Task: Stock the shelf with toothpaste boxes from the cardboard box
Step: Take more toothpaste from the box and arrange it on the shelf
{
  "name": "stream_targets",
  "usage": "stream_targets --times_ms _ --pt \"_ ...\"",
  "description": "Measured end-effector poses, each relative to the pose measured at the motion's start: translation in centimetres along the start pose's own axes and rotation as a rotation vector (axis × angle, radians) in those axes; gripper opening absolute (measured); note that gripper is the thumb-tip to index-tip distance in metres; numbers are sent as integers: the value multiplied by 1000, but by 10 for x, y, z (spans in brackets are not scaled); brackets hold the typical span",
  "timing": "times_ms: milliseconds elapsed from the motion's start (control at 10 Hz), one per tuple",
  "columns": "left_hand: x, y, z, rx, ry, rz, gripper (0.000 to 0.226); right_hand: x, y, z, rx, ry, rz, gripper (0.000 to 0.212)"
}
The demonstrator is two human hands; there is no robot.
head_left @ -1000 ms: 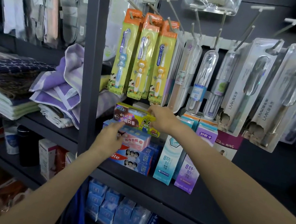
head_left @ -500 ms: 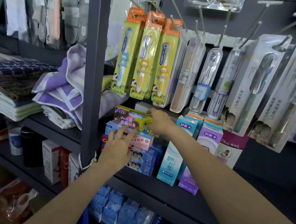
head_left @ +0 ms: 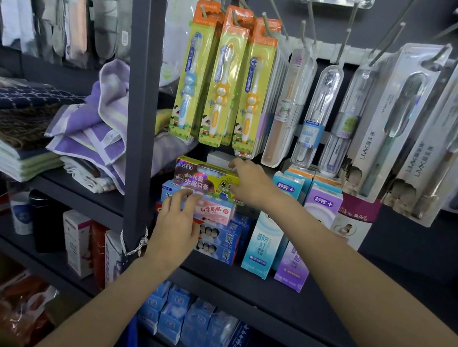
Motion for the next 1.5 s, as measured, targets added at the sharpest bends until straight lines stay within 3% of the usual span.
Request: stream_targets --times_ms 100,300,400,500,700,800,900,1000,1100,1200,1300,1400,1500 --pt "-7 -18 6 -33 -81 -94 44 -23 8 7 -134 -132 149 49" --pt "-41 -81 1 -144 -34 -294 44 -85 13 30 -23 -117 235 37" --pt "-97 -117 -20 -200 62 -440 39 -157 -5 29 115 -107 208 28" --pt "-173 -148 -61 -237 253 -549 35 -242 -55 -7 189 -29 52 23" --pt "-312 -208 -139 -120 824 -712 42 -405 -175 -122 201 211 -372 20" --pt "-364 -229 -180 -72 976 -757 42 -490 -243 -221 150 440 -594 21" --pt "-418 -239 -229 -30 1117 -753 40 -556 -290 -309 208 613 -704 33" --pt "-461 -236 -265 36 1207 -687 40 -597 -305 -383 334 717 -811 25" --pt "-485 -227 -284 57 1246 -579 39 -612 -305 -434 360 839 -744 19" --pt "-486 -228 -288 39 1289 -487 37 -608 -318 -436 443 735 -892 34" --pt "-467 -241 -283 15 1377 -380 34 -596 -330 -379 424 603 -903 36" --pt "-432 -264 -268 8 1374 -428 44 -577 -336 -299 554 444 -939 30" --pt "-387 -291 -242 -113 1379 -496 62 -550 -324 -230 748 431 -755 3"
Point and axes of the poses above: each hand's wrist, its own x-axis towards the middle knuckle, its own z-axis out of the back of the hand, y = z × x, the point moved 5 cm from there along x, towards the middle knuckle, and after that the axes turned 7 degrees about x, right-handed, at the moved point
